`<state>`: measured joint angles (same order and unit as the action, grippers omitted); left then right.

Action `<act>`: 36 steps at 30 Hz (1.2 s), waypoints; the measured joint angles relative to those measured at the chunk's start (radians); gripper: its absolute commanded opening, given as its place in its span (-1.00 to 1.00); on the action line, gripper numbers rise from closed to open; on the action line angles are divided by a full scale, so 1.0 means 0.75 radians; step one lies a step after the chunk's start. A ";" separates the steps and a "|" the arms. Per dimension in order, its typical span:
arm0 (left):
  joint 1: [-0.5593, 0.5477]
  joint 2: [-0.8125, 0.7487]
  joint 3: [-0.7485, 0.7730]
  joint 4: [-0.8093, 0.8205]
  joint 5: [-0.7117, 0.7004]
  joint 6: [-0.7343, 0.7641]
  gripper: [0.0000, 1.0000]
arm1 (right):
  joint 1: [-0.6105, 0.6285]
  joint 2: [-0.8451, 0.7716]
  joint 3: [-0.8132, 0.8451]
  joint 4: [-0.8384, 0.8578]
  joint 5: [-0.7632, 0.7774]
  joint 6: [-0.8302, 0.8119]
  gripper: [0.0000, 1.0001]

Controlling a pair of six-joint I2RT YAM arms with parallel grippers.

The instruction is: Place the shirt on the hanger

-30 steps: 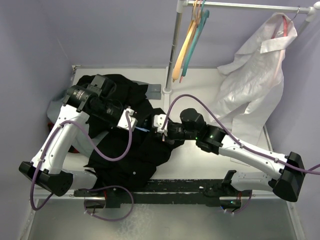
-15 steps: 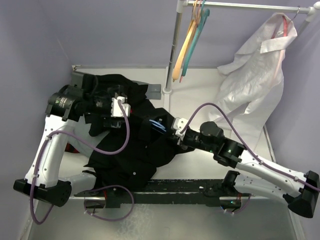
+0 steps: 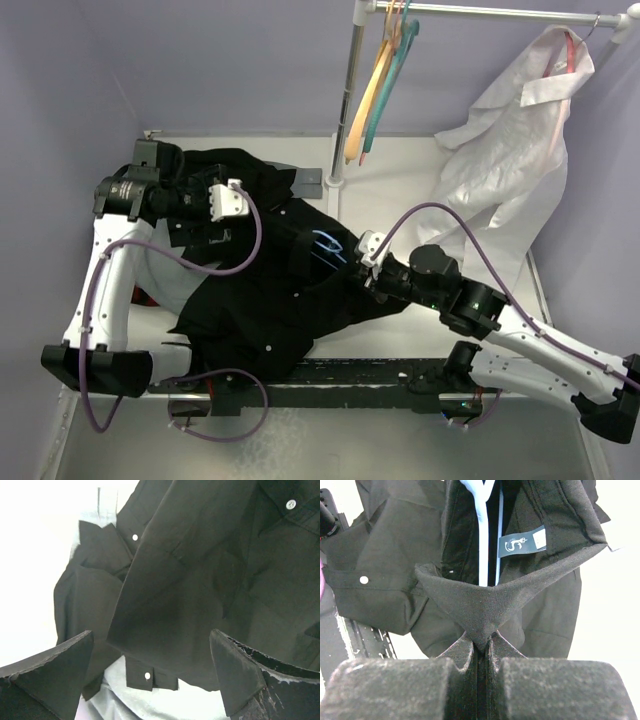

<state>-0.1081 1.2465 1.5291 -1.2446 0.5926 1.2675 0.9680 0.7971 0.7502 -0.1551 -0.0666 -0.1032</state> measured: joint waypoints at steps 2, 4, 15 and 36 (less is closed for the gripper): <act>0.025 0.047 -0.002 -0.009 0.002 0.014 0.99 | 0.000 -0.011 0.005 -0.015 -0.006 0.006 -1.00; 0.055 0.080 -0.003 -0.019 0.024 0.046 0.99 | 0.001 -0.018 0.009 -0.035 -0.015 0.010 -1.00; 0.112 0.349 0.178 -0.279 0.213 0.356 -1.00 | 0.003 -0.028 0.011 -0.109 -0.039 0.015 -1.00; 0.226 0.075 0.198 -0.243 0.456 0.074 0.99 | 0.008 0.053 0.206 -0.354 0.247 0.354 -1.00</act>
<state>0.0616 1.3029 1.6775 -1.4269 0.9344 1.3228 0.9741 0.8371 0.9047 -0.4206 0.1188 0.1623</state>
